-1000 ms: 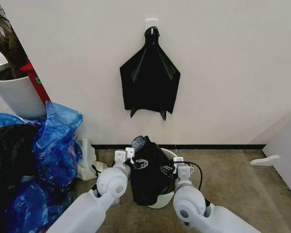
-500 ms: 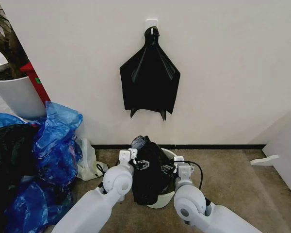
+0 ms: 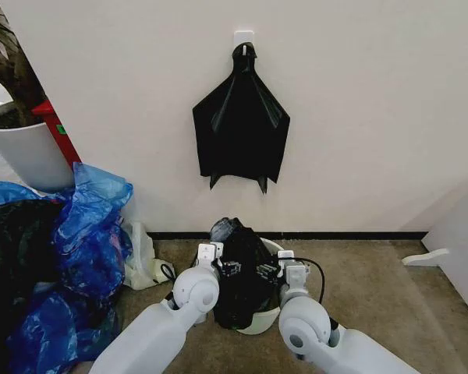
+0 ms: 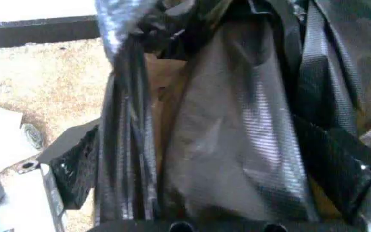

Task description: Place the garbage bag over the trash bin.

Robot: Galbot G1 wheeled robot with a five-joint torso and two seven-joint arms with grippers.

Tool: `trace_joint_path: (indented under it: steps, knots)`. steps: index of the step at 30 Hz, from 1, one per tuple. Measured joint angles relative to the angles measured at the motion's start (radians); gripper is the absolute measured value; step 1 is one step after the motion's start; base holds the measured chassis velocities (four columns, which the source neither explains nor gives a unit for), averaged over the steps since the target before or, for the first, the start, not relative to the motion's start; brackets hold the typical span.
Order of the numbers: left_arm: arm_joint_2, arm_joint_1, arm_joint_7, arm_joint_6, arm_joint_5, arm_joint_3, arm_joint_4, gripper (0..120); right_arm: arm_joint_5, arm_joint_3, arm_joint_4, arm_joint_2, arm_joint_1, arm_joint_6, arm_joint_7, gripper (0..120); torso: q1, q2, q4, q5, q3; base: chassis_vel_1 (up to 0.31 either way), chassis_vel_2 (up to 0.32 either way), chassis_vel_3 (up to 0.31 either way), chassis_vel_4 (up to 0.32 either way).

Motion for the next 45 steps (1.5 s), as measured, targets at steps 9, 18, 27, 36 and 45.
trace_joint_path:
  steps: [9,18,27,36,45]
  knots:
    - [0.001,0.006,-0.014,-0.005,0.001,0.016,0.003,68,0.0,0.0,0.004,-0.003,-0.003,0.002,0.002,100,0.0,0.0,0.0,0.0,0.0,0.0,0.0,0.0,0.0]
    - [0.001,0.01,-0.018,-0.007,-0.002,0.021,0.007,41,0.0,0.006,0.011,-0.008,-0.003,0.004,0.002,100,0.0,0.0,0.0,-0.0001,0.0,0.0,0.0,0.0,0.0]
    - [0.0,0.037,-0.017,-0.026,0.011,0.022,0.006,10,-0.006,-0.008,0.058,-0.025,-0.015,0.004,0.003,100,0.0,0.0,0.0001,-0.0001,0.0,0.0,0.0,0.0,0.0]
    - [0.002,0.064,-0.02,-0.05,0.036,0.018,-0.002,4,-0.031,-0.011,0.117,-0.056,-0.027,0.003,0.002,100,0.0,0.0,-0.0001,-0.0001,0.0,0.0,0.0,0.0,0.0]
    - [0.021,0.142,0.077,-0.135,0.249,-0.037,-0.018,4,-0.032,0.04,0.232,-0.098,-0.048,-0.001,-0.018,100,0.0,0.0,-0.0002,-0.0008,0.0,0.0,0.0,0.0,0.0]
